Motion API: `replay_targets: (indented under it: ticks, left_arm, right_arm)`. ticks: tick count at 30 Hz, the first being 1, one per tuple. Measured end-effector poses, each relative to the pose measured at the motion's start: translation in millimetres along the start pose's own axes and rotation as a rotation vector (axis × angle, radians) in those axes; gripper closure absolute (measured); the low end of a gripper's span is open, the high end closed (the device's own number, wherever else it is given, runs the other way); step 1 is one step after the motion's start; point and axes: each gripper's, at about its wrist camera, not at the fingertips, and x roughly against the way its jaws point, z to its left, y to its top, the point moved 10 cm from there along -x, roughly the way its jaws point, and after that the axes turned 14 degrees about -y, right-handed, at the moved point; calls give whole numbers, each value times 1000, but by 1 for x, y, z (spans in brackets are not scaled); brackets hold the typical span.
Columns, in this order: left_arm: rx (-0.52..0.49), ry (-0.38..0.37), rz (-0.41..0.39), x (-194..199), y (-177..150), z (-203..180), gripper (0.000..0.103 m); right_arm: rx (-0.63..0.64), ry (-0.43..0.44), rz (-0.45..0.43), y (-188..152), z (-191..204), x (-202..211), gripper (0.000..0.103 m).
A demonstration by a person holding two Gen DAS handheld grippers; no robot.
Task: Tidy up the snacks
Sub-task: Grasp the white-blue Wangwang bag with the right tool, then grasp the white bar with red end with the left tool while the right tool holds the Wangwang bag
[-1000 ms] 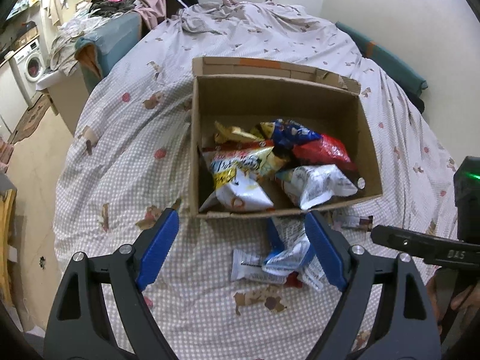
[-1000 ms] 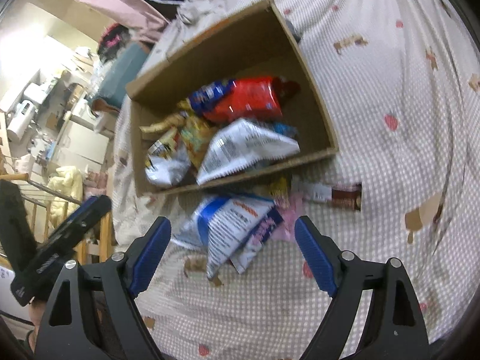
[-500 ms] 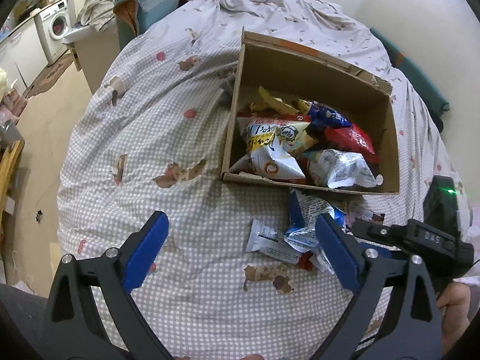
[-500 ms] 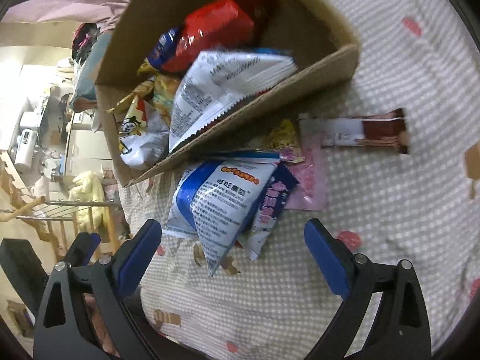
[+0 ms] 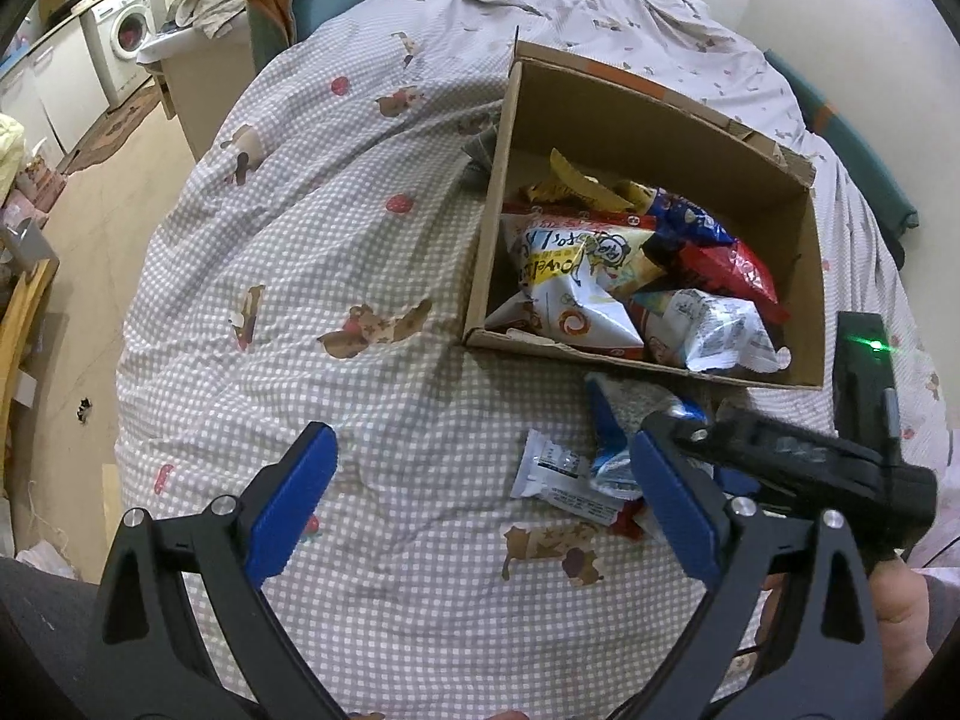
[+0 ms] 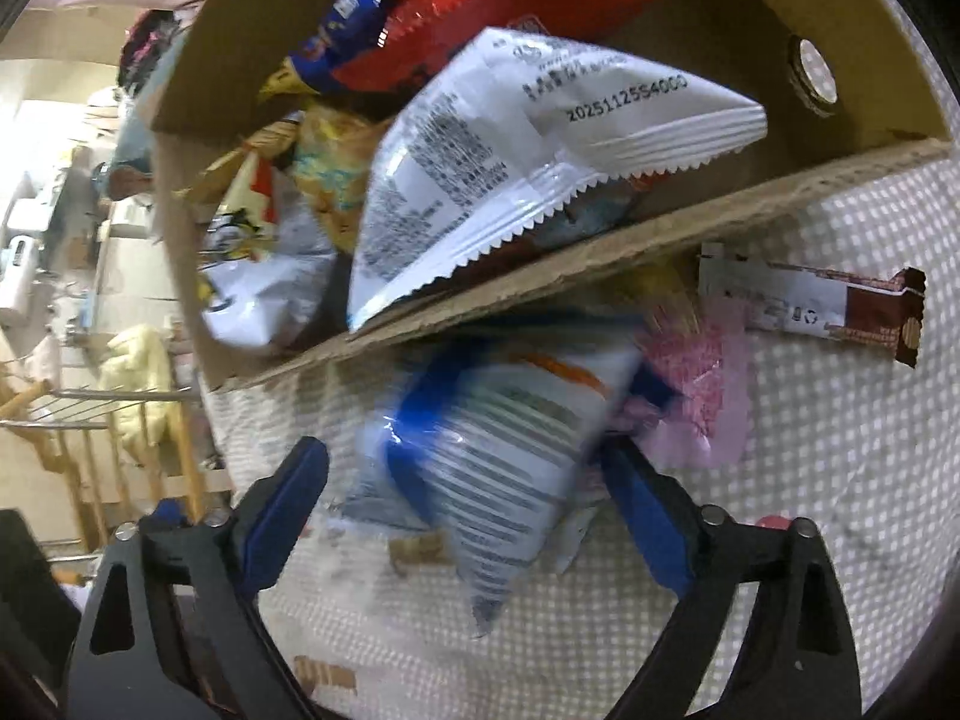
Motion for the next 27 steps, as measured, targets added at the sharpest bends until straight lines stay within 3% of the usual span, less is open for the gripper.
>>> replay_targets:
  ticks: [4,7,9,19,23,27]
  left_arm:
    - [6,11,13,-4,-1,5,6]
    - [31,13,37,-10,-4,9,6]
    - [42,8,50,-13,-6,10,6]
    - [41,0,146,-35,-23,8,6]
    - [4,-19,218,-53,-37,-6,6]
    - [53,-60,257,-69,-47,-16,6]
  right_arm:
    - [55,-78,14,-6,-3,-10,36]
    - [66,-62,-10,-8,-3,-2,52]
    - [65,-45,-23,-10,-4,8,56]
    - [34,-141,-114,-20,-64,56,57]
    - [-1,-49,-164,-24,-72,86,57]
    - [-28,38,-247,-23,-77,113,57]
